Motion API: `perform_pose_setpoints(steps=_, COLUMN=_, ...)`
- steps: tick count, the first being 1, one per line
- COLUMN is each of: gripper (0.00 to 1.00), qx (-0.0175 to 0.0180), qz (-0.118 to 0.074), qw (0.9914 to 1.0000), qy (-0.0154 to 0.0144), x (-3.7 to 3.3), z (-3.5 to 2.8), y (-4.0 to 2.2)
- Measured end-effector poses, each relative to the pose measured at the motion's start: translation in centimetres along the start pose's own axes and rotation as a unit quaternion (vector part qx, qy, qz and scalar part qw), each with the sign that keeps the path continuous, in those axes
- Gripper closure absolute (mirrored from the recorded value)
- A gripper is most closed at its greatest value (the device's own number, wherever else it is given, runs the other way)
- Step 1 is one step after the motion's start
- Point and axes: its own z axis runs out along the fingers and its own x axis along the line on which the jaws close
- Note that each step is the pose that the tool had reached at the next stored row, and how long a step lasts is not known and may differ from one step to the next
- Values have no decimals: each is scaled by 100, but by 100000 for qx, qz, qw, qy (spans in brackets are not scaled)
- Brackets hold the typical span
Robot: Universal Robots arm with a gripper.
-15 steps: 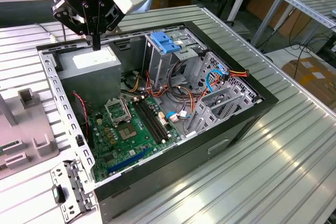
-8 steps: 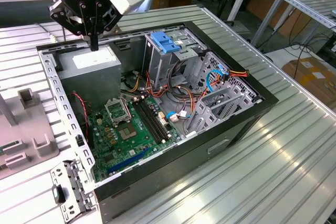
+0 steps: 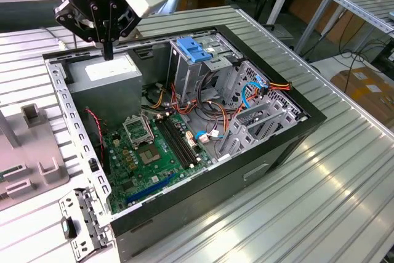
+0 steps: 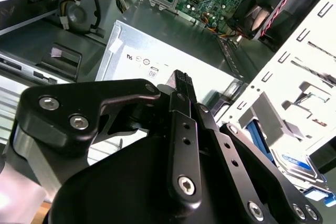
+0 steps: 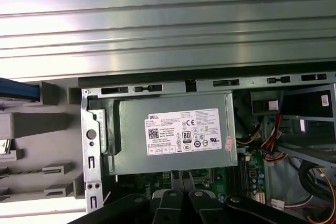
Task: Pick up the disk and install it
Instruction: 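Reach for the disk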
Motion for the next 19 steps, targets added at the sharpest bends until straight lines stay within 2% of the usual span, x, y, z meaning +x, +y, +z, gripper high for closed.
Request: perform_pose_setpoints(steps=19, gripper=89, qx=1, qz=-3, qw=100000, qy=-1, x=145, z=-4, y=-11)
